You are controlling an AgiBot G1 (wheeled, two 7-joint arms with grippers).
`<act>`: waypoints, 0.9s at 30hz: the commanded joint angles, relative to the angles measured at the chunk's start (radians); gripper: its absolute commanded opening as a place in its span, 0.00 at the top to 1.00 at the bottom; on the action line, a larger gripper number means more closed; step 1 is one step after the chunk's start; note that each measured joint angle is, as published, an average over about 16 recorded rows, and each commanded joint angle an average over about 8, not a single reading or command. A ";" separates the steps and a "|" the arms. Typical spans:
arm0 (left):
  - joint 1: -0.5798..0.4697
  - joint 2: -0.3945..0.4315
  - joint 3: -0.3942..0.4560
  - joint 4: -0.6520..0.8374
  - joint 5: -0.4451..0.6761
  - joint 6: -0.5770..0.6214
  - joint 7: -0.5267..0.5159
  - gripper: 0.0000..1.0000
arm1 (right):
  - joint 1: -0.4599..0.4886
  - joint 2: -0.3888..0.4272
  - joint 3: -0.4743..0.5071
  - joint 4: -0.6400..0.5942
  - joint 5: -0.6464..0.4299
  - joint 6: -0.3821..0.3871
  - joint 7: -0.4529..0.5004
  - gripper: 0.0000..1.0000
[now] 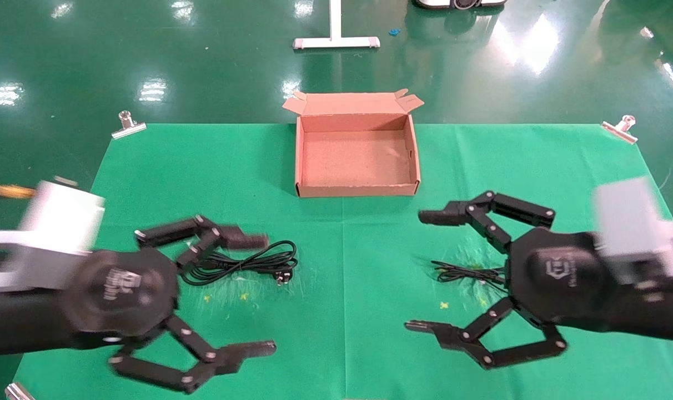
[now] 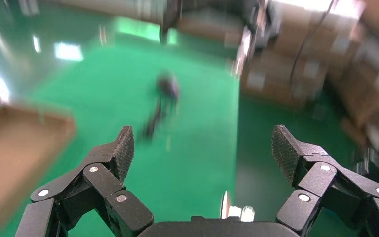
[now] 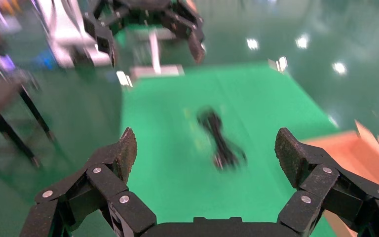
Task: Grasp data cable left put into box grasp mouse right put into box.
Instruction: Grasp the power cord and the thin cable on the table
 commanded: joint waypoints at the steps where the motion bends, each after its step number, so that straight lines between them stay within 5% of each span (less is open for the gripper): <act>1: -0.041 -0.002 0.042 -0.018 0.101 -0.004 -0.037 0.00 | 0.000 0.012 -0.010 0.018 -0.059 0.022 -0.017 0.00; 7: -0.196 0.089 0.186 -0.024 0.449 0.009 -0.157 0.00 | -0.021 0.017 -0.031 0.019 -0.131 0.069 -0.005 0.00; 13: -0.241 0.171 0.266 -0.023 0.690 -0.057 -0.263 0.00 | -0.048 0.025 -0.034 0.020 -0.143 0.094 0.005 0.00; 27: -0.242 0.285 0.332 -0.018 0.910 -0.160 -0.329 0.00 | -0.093 0.065 -0.011 0.018 -0.115 0.107 0.002 0.00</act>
